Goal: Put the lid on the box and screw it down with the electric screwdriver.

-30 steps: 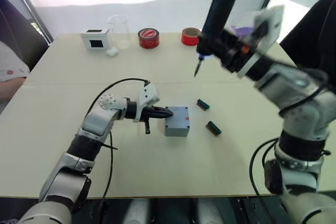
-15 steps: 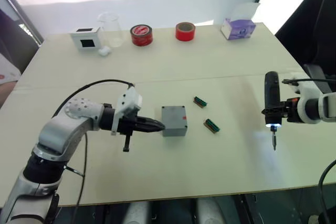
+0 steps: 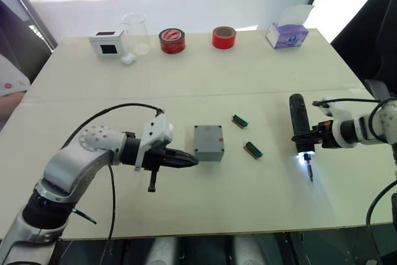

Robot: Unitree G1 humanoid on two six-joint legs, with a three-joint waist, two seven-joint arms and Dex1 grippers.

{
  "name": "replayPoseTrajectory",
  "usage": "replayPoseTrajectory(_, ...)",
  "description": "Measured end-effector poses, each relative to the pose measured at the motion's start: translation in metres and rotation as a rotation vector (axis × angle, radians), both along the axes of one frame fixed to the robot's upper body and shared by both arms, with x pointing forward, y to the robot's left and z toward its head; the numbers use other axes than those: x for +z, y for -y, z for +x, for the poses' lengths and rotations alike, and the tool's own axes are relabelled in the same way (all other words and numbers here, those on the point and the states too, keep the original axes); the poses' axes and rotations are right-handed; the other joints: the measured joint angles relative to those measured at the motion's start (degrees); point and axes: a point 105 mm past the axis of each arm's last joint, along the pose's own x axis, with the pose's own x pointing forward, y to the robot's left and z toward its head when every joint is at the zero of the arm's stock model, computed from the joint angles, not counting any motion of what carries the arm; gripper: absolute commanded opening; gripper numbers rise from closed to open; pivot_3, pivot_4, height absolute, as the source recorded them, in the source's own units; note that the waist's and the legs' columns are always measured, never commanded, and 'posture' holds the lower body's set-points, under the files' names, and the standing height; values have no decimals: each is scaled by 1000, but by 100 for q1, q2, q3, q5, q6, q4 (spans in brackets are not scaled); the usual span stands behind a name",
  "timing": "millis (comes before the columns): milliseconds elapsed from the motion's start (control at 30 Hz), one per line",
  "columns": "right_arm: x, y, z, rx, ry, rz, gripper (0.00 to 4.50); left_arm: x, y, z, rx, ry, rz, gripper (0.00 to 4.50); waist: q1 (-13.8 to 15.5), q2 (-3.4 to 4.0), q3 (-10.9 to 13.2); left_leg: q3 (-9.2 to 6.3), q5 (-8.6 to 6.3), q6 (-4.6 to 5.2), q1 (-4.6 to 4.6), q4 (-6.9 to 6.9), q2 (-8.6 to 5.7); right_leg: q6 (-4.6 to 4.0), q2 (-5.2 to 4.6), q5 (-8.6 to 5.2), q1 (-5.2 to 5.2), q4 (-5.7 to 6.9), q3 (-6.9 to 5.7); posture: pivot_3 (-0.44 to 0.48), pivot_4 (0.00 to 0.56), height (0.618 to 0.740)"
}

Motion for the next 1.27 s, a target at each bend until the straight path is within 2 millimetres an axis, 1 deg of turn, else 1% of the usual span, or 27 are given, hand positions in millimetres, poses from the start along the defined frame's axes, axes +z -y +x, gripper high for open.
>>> replayPoseTrajectory(67,-1,2,1,-2,2,-22,3382,0,-1,1,10,3,5,0,1,-2,1,-3,0,-1,0,1,0,0,0,0,2,0,-2,0,150,740)
replayPoseTrajectory(100,0,3,2,0,12,-31,3834,0,-3,2,21,7,10,0,-3,-2,1,-3,0,-1,1,3,-1,0,0,0,3,1,-2,0,150,740)
replayPoseTrajectory(133,0,4,2,0,16,-35,4088,0,-3,3,26,10,11,0,-5,-3,1,-3,0,-1,1,5,-1,0,0,0,5,1,-2,0,150,740)
replayPoseTrajectory(167,1,4,3,5,22,-35,4464,0,-4,3,30,11,12,0,-6,-3,1,-3,0,-1,2,6,-1,0,0,0,6,1,-2,0,150,740)
replayPoseTrajectory(400,3,6,7,32,62,-71,4464,0,-14,9,73,9,34,0,-15,-4,2,-4,0,-1,2,7,-2,1,0,0,6,3,-3,0,150,740)
replayPoseTrajectory(467,10,4,8,62,115,-73,4464,5,-26,13,125,5,23,0,-20,-4,2,-4,0,-1,1,7,-1,1,2,0,1,5,-3,0,150,740)
replayPoseTrajectory(533,28,11,5,118,225,-123,4464,9,-45,16,227,-35,-6,0,-11,0,3,-7,0,0,1,5,1,6,1,-4,-1,8,-2,0,150,740)
replayPoseTrajectory(600,53,14,5,160,372,-159,4464,6,-60,17,325,-98,-55,0,-14,-1,3,-8,-1,0,2,6,2,7,1,-4,2,7,-3,0,150,740)
replayPoseTrajectory(667,76,9,1,186,493,-133,4464,0,-65,12,361,-152,-84,0,-16,-10,4,-9,0,-1,4,9,3,8,1,-4,7,12,-3,0,150,740)
replayPoseTrajectory(700,85,4,-3,207,542,-97,4464,-7,-66,6,372,-188,-84,0,-15,-13,3,-9,0,-2,11,11,4,8,1,-4,13,14,-2,0,150,740)
replayPoseTrajectory(767,92,-6,-14,239,596,-26,4464,-14,-67,-1,381,-228,-82,0,-3,-22,5,-11,2,-5,12,11,6,7,1,-4,13,19,-3,0,150,740)
replayPoseTrajectory(800,91,-13,-21,271,602,18,4464,-18,-68,-5,389,-245,-70,0,12,-22,5,-14,1,-5,13,12,7,6,1,-4,15,21,-5,0,150,740)
replayPoseTrajectory(867,71,-34,-52,376,534,112,4464,-27,-73,-14,403,-275,-31,0,90,-29,3,-19,0,-4,13,9,17,3,9,-5,20,17,-10,0,150,740)
replayPoseTrajectory(900,53,-46,-69,435,459,154,4464,-32,-74,-18,409,-294,-13,0,121,-27,3,-16,0,-4,13,9,18,4,9,-5,22,13,-9,0,150,740)
replayPoseTrajectory(933,33,-60,-91,504,367,192,4464,-36,-73,-26,400,-312,6,0,152,-27,3,-21,0,-4,12,10,19,3,8,-5,23,12,-14,0,150,740)
replayPoseTrajectory(1000,5,-78,-122,583,238,249,4464,-40,-67,-37,373,-363,3,0,160,-27,3,-15,-1,-4,14,20,19,-2,6,-1,26,10,-8,0,150,740)
replayPoseTrajectory(1033,1,-83,-129,608,218,257,4464,-38,-64,-41,358,-370,0,0,138,-25,4,-13,-1,-5,14,24,18,-22,3,-7,26,9,-4,0,150,740)
replayPoseTrajectory(1067,1,-84,-132,616,220,256,4464,-37,-62,-43,351,-369,1,0,127,-27,3,-13,0,-7,18,25,18,-33,3,-5,30,0,-4,0,150,740)
replayPoseTrajectory(1167,2,-83,-136,613,231,254,4464,-41,-64,-51,354,-394,27,0,121,-33,0,-13,0,-9,51,23,25,-39,7,-6,61,-10,-7,0,150,740)
replayPoseTrajectory(1200,1,-84,-138,616,223,258,4464,-43,-64,-55,351,-414,40,0,121,-34,1,-13,-1,-9,51,19,28,-40,10,-7,59,-13,-8,0,150,740)
replayPoseTrajectory(1267,0,-84,-139,622,224,263,4464,-41,-59,-60,328,-418,36,0,132,-33,1,-13,-1,-9,48,17,28,-40,10,-6,57,-12,-8,0,150,740)
